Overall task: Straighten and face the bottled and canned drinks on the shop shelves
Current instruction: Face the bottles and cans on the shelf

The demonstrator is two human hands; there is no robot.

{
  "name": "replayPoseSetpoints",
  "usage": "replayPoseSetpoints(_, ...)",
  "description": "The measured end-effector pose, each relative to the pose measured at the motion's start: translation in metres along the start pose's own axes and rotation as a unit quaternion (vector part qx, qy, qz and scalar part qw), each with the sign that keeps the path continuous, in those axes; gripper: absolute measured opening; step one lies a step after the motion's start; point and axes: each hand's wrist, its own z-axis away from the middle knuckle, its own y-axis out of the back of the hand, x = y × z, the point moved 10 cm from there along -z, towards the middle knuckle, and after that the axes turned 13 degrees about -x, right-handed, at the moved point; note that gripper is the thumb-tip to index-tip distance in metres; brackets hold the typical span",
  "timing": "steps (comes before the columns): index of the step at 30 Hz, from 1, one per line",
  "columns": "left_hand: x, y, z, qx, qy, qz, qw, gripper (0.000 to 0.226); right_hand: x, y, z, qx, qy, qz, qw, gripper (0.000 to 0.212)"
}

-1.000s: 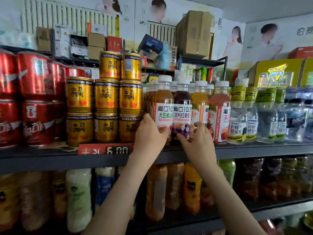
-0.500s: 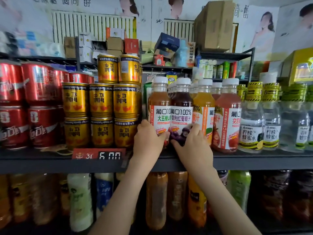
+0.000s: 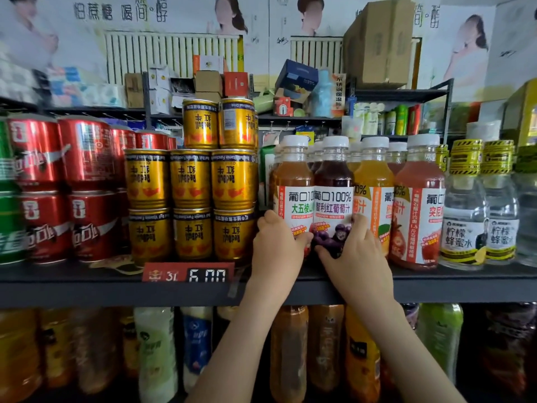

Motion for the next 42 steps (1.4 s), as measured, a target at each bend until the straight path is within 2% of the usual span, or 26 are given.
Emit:
replayPoseSetpoints(8, -0.002, -0.002, -0.004, -0.022, -0.012, 0.006, 1.0, 0.064, -0.001, 0.002, 0.0, -0.005, 0.0, 0.005, 1.0, 0.077)
replayPoseSetpoints(12, -0.001, -0.004, 0.004, 0.004, -0.011, 0.033, 0.999, 0.072, 0.0, 0.014, 0.002, -0.007, 0.032, -0.014, 0.999, 0.064)
replayPoseSetpoints(15, 0.024, -0.003, 0.024, 0.079, -0.041, -0.022, 0.996, 0.085, 0.005, 0.03, 0.006, 0.019, 0.057, -0.01, 0.998, 0.057)
replayPoseSetpoints(18, 0.058, -0.004, 0.045, 0.175, -0.089, -0.086, 0.977, 0.075, 0.018, 0.055, 0.013, 0.102, 0.094, 0.023, 0.99, 0.051)
replayPoseSetpoints(20, 0.075, -0.013, 0.049, 0.196, -0.099, -0.112, 0.969, 0.066, 0.036, 0.075, 0.017, 0.157, 0.096, 0.026, 0.982, 0.051)
replayPoseSetpoints(22, 0.087, -0.031, 0.044, 0.156, -0.1, -0.089, 0.979, 0.056, 0.059, 0.09, 0.016, 0.183, 0.078, 0.016, 0.98, 0.052)
replayPoseSetpoints(25, 0.103, -0.054, 0.038, 0.112, -0.115, -0.054, 0.985, 0.048, 0.086, 0.096, 0.009, 0.172, 0.064, -0.007, 0.983, 0.057)
replayPoseSetpoints(29, 0.134, -0.052, 0.029, 0.141, -0.171, -0.095, 0.97, 0.048, 0.099, 0.094, 0.0, 0.134, 0.099, -0.019, 0.986, 0.058)
replayPoseSetpoints(31, 0.148, -0.044, 0.015, 0.132, -0.178, -0.133, 0.966, 0.053, 0.102, 0.097, -0.002, 0.125, 0.119, -0.036, 0.984, 0.055)
replayPoseSetpoints(36, 0.169, -0.026, -0.041, 0.024, -0.097, -0.214, 0.972, 0.054, 0.105, 0.103, -0.011, 0.101, 0.164, -0.055, 0.98, 0.053)
replayPoseSetpoints(42, 0.187, -0.016, -0.07, -0.002, -0.07, -0.229, 0.971, 0.054, 0.095, 0.113, -0.027, 0.08, 0.188, -0.083, 0.975, 0.055)
